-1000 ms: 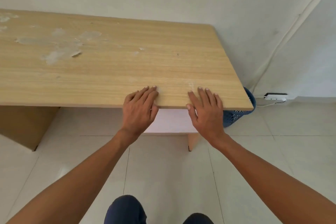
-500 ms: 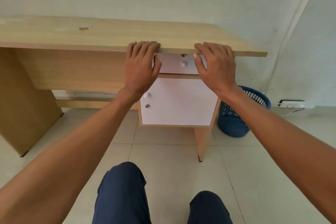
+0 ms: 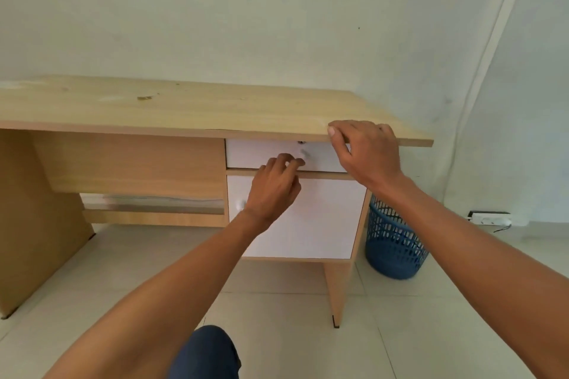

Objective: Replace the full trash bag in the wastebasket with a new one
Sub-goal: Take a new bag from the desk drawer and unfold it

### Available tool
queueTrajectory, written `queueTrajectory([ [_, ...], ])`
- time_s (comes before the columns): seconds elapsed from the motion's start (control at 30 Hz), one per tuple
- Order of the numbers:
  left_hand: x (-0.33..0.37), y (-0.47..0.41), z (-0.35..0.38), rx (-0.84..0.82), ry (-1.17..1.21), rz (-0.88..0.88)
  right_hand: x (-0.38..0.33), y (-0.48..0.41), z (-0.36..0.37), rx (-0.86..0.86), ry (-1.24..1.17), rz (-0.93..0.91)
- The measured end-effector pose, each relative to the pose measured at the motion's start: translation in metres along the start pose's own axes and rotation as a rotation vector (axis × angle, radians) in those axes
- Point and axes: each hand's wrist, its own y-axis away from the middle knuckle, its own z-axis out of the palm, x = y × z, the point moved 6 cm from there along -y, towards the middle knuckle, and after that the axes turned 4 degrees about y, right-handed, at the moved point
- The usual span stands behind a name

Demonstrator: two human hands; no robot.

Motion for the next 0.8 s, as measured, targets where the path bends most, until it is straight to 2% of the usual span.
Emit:
queueTrajectory([
  [0.13, -0.002, -0.033, 0.018, -0.045, 0.054, -0.12, 0.007, -0.002, 0.003, 0.02, 0.034, 0.008],
  [0.27, -0.006, -0.047, 0.026, -0.082, 0.109, -0.132, 0.006, 0.001, 0.006, 0.061, 0.057, 0.026],
  [0.4, -0.005, -0.049, 0.019, -0.045, 0.156, -0.128, 0.005, 0.002, 0.004, 0.061, 0.062, 0.018],
  [0.57, 0.011, -0.026, -0.004, 0.077, 0.181, -0.025, 0.004, 0.001, 0.003, -0.015, 0.064, 0.018],
  [0.67, 0.02, -0.011, -0.025, 0.152, 0.103, 0.067, 0.002, -0.001, -0.002, -0.078, 0.022, 0.012],
  [0.8, 0.034, 0.007, -0.049, 0.225, 0.015, 0.185, -0.004, -0.009, -0.011, -0.244, -0.037, 0.027],
])
